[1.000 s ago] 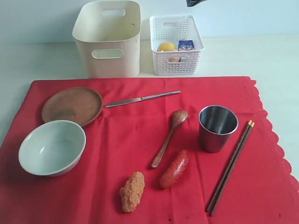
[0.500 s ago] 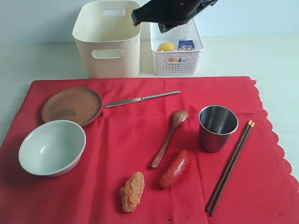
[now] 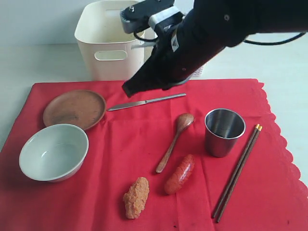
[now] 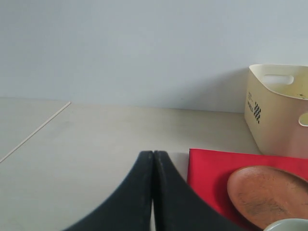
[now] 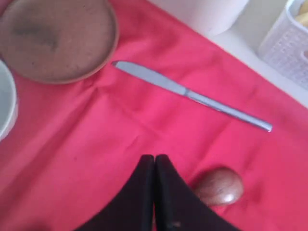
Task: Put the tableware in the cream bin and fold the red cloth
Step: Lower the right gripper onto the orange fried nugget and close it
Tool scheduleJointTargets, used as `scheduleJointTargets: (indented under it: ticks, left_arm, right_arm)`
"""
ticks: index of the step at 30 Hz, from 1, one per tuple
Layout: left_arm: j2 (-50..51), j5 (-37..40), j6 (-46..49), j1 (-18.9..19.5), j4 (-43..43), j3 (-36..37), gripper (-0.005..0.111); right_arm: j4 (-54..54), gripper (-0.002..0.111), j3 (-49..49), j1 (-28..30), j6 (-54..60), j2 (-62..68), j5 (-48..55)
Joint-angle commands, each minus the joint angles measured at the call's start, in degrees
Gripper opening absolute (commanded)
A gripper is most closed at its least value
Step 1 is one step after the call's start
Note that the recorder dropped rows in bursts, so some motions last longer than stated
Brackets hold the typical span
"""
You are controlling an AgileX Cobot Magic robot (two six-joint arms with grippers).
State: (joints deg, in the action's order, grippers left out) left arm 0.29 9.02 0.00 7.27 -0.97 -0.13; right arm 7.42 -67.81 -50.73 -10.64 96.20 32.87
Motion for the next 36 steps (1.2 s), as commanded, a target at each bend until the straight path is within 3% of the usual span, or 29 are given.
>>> scheduleJointTargets:
  ticks: [1, 15, 21, 23, 25, 31, 32, 33, 36]
  left_arm:
    - [-0.3, -0.1, -0.4, 0.1, 0.4, 0.1, 0.001]
    - [-0.3, -0.1, -0.4, 0.1, 0.4, 0.1, 0.001]
    - [-0.3, -0.1, -0.4, 0.1, 0.4, 0.1, 0.001]
    - [-0.3, -0.1, -0.4, 0.1, 0.4, 0.1, 0.001]
    - [-0.3, -0.1, -0.4, 0.1, 0.4, 0.1, 0.001]
    - [-0.3, -0.1, -0.4, 0.1, 0.4, 0.1, 0.001]
    - [-0.3, -0.1, -0.4, 0.1, 0.4, 0.1, 0.001]
    - [-0.3, -0.1, -0.4, 0.1, 0.4, 0.1, 0.001]
    - [-0.3, -0.1, -0.4, 0.1, 0.4, 0.1, 0.001]
  right_arm:
    - [0.1, 0.000, 6.0, -2.7, 0.0, -3.8, -2.9]
    - [-4.1, 0.000, 23.9, -3.9, -0.8, -19.2, -5.4]
    - [-21.7, 0.000, 27.8, -4.2, 17.8, -20.9, -6.6]
    - [-29.2, 0.000, 28.1, -7.3, 27.7, -19.8, -7.9]
    - [-29.2, 0.002, 28.1, -11.6, 30.1, -17.3, -10.7]
    - [-29.2, 0.034, 27.6, -17.6, 32.7, -7.1, -17.6]
    - [-29.2, 0.042, 27.0, -18.0, 32.7, -5.9, -17.7]
    - [-29.2, 0.058, 25.5, -18.7, 33.6, -4.1, -17.6]
    - [-29.2, 0.079, 22.2, -19.2, 37.5, -0.1, -14.8]
